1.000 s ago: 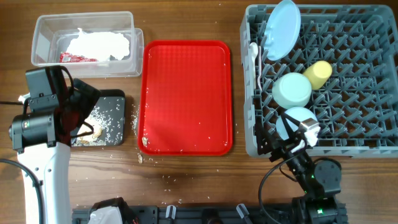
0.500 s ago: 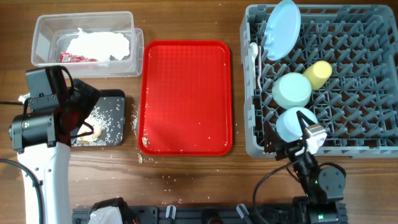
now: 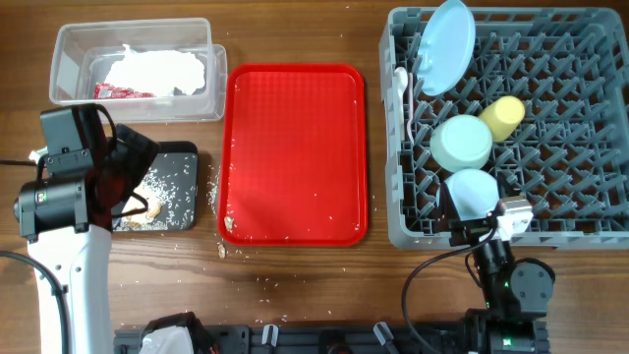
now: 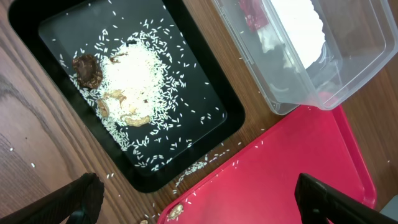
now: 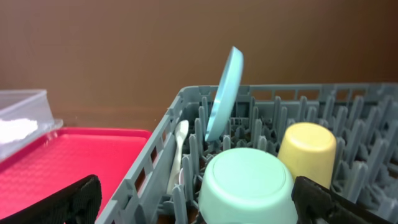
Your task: Sort waste into correct bins and load items into the dishwasher rack
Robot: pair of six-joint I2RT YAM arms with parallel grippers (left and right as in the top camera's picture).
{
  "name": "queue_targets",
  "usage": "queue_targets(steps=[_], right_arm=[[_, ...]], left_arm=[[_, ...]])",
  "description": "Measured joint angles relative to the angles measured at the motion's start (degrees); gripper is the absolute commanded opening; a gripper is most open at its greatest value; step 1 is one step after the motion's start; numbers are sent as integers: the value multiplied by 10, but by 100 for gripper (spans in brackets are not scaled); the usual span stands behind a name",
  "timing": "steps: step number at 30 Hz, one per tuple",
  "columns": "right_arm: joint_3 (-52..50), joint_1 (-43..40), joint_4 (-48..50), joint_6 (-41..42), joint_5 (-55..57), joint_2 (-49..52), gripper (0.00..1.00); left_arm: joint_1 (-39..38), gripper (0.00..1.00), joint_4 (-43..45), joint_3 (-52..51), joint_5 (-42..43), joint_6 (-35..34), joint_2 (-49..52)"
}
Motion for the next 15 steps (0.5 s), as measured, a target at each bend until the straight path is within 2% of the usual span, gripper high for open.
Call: queue_targets(steps=[4, 15], right_arm=[[0, 0, 0, 17, 14, 0, 100], [0, 0, 0, -16, 25, 0, 100]], left_arm=[[0, 100, 0, 0, 0, 0, 0], [0, 100, 0, 0, 0, 0, 0]])
